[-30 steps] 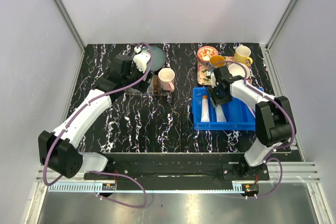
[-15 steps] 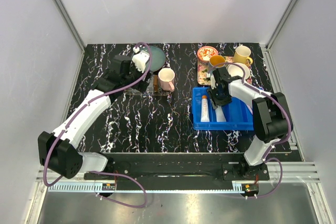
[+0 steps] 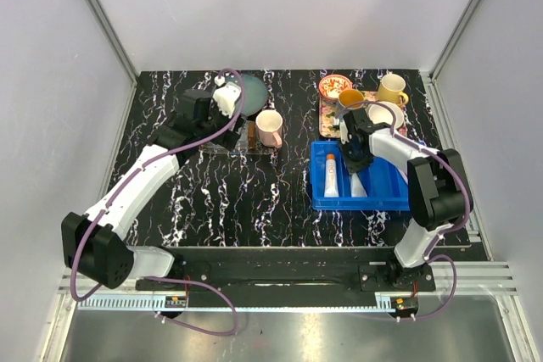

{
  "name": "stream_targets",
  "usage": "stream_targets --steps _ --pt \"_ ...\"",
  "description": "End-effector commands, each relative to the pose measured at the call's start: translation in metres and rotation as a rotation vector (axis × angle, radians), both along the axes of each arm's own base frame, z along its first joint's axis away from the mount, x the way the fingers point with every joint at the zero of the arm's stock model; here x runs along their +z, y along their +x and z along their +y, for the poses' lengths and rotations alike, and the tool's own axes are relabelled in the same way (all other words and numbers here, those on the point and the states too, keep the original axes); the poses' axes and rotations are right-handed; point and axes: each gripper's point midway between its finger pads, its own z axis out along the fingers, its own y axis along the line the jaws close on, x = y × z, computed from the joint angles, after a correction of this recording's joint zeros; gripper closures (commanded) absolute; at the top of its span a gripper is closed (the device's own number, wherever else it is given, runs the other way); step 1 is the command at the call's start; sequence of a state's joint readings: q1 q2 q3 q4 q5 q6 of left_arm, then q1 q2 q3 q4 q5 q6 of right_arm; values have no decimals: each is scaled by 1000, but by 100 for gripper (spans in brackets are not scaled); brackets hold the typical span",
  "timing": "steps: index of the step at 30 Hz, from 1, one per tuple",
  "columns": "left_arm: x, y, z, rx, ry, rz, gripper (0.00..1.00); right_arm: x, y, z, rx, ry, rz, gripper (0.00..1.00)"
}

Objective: Prepare toiletry sets of a toothbrush and toothpaste on the tray

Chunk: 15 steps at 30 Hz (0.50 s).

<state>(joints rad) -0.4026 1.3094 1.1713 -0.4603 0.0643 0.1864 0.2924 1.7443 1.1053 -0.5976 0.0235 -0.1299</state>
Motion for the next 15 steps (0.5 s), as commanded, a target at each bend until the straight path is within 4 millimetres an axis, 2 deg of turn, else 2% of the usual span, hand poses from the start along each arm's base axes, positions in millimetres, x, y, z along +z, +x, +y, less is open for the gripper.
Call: stream_targets --steps 1,8,15 --pt "22 5 -3 -9 -41 -73 18 24 9 6 8 36 -56 79" --pt "27 7 -7 -34 -47 -81 18 60 17 6 14 51 -126 89" --pt "37 6 -22 -118 -81 -98 18 119 30 6 45 58 -223 92"
